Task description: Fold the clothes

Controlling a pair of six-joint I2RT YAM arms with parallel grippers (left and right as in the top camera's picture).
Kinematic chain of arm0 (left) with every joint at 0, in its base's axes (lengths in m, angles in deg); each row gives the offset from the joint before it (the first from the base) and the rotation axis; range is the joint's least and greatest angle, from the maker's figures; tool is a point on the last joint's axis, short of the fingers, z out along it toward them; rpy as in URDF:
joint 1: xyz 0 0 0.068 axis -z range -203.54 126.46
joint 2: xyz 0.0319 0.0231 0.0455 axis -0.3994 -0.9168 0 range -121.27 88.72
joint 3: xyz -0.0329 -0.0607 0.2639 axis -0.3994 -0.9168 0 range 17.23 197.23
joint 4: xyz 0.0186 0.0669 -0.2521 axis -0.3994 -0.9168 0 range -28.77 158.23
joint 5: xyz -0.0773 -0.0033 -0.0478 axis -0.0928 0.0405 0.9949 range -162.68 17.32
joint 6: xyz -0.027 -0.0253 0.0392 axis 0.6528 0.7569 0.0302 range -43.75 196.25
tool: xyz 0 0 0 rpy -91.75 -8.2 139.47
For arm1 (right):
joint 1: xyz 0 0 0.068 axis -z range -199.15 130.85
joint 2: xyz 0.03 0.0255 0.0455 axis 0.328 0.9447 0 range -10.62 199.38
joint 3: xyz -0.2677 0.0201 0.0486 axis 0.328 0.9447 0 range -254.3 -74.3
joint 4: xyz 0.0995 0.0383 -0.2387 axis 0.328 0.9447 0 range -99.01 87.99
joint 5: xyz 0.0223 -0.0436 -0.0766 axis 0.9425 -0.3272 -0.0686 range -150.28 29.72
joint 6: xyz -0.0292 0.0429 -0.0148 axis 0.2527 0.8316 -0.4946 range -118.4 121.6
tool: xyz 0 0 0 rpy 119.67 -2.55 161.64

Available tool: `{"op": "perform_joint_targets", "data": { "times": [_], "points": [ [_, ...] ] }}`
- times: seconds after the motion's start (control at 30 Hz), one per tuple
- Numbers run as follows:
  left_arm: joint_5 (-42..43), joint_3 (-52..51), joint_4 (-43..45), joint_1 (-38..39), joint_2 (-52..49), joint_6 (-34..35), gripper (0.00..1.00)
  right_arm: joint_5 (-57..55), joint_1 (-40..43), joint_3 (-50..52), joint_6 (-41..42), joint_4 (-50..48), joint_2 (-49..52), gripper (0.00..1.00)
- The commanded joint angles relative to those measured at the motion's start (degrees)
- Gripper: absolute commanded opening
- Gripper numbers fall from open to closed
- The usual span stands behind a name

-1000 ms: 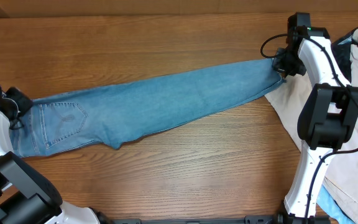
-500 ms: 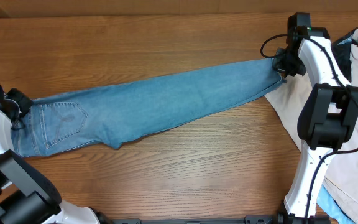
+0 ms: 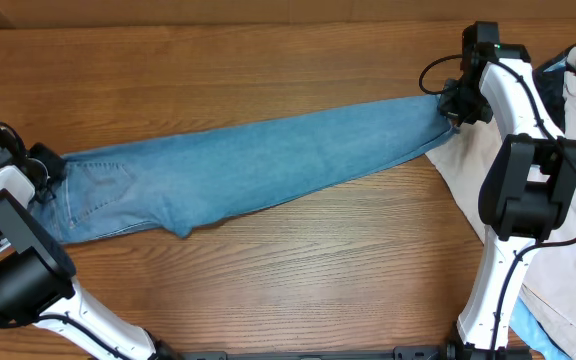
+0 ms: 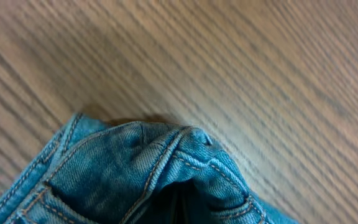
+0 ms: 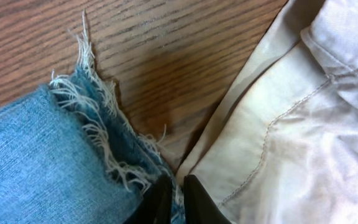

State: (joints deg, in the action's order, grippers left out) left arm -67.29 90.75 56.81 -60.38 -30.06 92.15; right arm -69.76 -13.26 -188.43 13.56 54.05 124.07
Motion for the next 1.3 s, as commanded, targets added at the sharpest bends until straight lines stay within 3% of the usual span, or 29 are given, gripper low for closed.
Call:
{"op": "perform_joint_targets", "data": {
  "times": [0.0, 0.2, 0.4, 0.5, 0.57, 0.6, 0.7, 0.83, 1.03, 1.27],
  "points": [
    [-1.7, -0.8, 1.4, 0.0, -5.1, 0.8, 0.12, -0.8, 0.0, -1.6, 0.1, 0.3, -1.4, 0.11],
    [-5.4, 3.1, -1.7, 0.0, -5.0, -3.7, 0.14, -0.8, 0.0, -1.6, 0.1, 0.3, -1.4, 0.12],
    [-8.7, 15.2, -13.0, 0.0, -5.0, -7.1, 0.16, -0.8, 0.0, -1.6, 0.1, 0.5, -1.4, 0.12],
    [-7.5, 22.1, -18.9, 0.0, -5.0, -7.1, 0.29, -0.8, 0.0, -1.6, 0.1, 0.5, -1.4, 0.13],
    [-6.2, 25.9, -22.3, 0.2, -5.0, -6.7, 0.38, -0.8, 0.0, -1.6, 0.1, 0.5, -1.4, 0.24],
    [-5.3, 27.6, -24.1, 0.2, -4.9, -6.7, 0.49, -0.8, 0.0, -1.6, 0.1, 0.5, -1.4, 0.3],
    [-3.9, 33.7, -31.1, 0.2, -4.9, -4.4, 0.65, -0.8, 0.0, -1.6, -0.1, 0.5, -1.4, 0.33],
    [-2.4, 37.9, -38.6, 0.2, -4.8, -1.5, 0.69, 2.0, 0.0, -1.6, -5.1, 0.4, -1.4, 0.33],
    [9.7, 38.8, -46.9, 1.4, -4.8, 0.0, 0.7, 9.2, 0.0, -1.4, -15.3, 0.2, -1.0, 0.42],
    [7.2, 38.8, -51.8, 7.7, -4.8, -2.0, 0.71, 11.6, 0.0, -1.3, -18.5, -0.2, 1.1, 0.47]
  ]
}}
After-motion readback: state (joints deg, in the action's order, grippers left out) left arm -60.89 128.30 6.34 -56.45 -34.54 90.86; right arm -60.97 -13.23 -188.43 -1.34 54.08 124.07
